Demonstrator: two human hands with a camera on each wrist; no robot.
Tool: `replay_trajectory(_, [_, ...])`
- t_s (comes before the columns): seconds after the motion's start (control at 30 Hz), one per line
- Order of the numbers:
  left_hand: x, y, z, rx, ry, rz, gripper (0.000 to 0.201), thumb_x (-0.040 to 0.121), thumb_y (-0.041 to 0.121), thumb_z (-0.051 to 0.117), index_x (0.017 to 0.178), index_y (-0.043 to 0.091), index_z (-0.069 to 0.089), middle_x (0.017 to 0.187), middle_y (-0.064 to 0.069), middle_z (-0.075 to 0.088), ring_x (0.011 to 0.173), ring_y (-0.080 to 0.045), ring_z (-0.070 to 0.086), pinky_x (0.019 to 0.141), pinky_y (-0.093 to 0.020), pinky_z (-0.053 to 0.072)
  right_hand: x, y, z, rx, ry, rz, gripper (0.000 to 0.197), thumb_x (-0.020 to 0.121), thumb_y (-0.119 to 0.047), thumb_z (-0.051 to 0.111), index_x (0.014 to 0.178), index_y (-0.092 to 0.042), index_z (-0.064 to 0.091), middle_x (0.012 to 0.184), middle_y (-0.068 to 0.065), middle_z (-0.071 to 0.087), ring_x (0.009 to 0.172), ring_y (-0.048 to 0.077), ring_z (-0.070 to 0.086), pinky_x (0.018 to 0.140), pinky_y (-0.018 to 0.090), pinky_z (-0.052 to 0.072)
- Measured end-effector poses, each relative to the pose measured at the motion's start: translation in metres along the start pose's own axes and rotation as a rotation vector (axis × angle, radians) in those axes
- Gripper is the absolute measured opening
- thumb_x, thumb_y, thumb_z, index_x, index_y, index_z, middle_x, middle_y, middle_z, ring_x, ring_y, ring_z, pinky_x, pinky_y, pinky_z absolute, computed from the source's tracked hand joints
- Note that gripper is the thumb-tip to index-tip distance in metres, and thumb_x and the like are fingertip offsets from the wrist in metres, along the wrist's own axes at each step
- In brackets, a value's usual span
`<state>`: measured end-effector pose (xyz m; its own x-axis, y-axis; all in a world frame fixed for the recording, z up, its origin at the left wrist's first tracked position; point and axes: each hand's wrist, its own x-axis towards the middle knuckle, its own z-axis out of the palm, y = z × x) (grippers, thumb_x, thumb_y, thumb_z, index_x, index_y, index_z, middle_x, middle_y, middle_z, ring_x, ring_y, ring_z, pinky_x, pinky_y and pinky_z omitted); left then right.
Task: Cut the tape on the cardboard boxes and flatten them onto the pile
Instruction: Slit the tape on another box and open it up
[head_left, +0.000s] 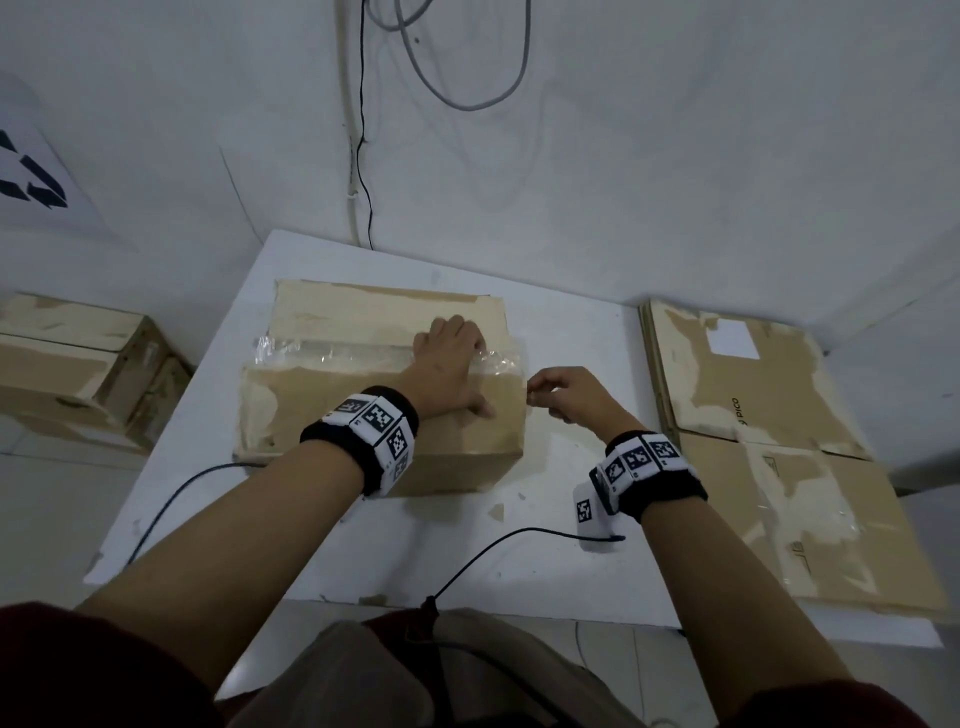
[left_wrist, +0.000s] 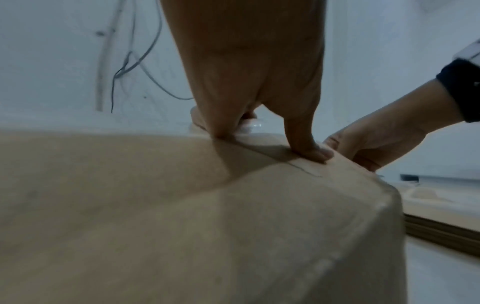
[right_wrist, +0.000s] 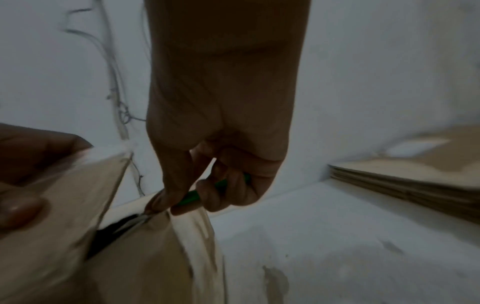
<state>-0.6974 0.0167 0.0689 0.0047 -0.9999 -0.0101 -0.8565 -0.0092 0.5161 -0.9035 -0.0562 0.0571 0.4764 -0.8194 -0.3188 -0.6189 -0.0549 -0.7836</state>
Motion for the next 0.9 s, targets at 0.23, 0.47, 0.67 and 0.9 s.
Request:
replay_trajectory(0.23, [-0.003,0.005,-0.032,0.244,0.337,0.171,0.035,0.072,0.017,0.073,0.095,0.014,0.046,0.081,0.001,0.05,0.075,-0.025,0.055,0.071,-0.027,0.019,-0.006,0.021,0.005,0.221,0.258,0.031,0.004,0.091,-0.019,0.068,0.094,-0.018,0.07,0.082,0.001,0.064,0.055,0.009,0.061,0.053,0.019,0.04])
replay_trajectory(0.47, [-0.042,0.02,-0.019,0.364,0.143,-0.023,0.039,0.097,0.051,0.036,0.1,0.014,0.048,0.075,-0.001,0.057,0.064,-0.019,0.05,0.058,-0.03,0.036,0.008,0.005,0.008,0.344,0.284,0.017,0.03,0.094,-0.036,0.065,0.108,-0.012,0.055,0.095,0.005,0.073,0.054,0.014,0.058,0.049,0.022,0.041])
replay_trajectory(0.67, [-0.039,-0.009,0.037,0.317,0.029,-0.106,0.07,0.076,0.043,0.07,0.13,0.015,0.036,0.128,-0.005,0.046,0.117,-0.025,0.043,0.097,-0.039,0.033,0.028,-0.007,0.021,0.19,0.255,-0.116,0.01,0.098,-0.019,0.057,0.104,-0.013,0.061,0.094,0.006,0.071,0.071,-0.003,0.063,0.061,0.016,0.044])
replay_trajectory(0.9, [-0.021,-0.01,0.034,0.142,-0.043,-0.261,0.058,0.07,0.027,0.073,0.112,0.018,0.035,0.118,-0.007,0.037,0.108,-0.026,0.038,0.086,-0.037,0.033,0.045,0.0,0.031,0.207,0.156,0.122,0.025,0.092,-0.031,0.067,0.096,-0.014,0.049,0.081,0.004,0.072,0.061,0.015,0.054,0.057,0.022,0.04])
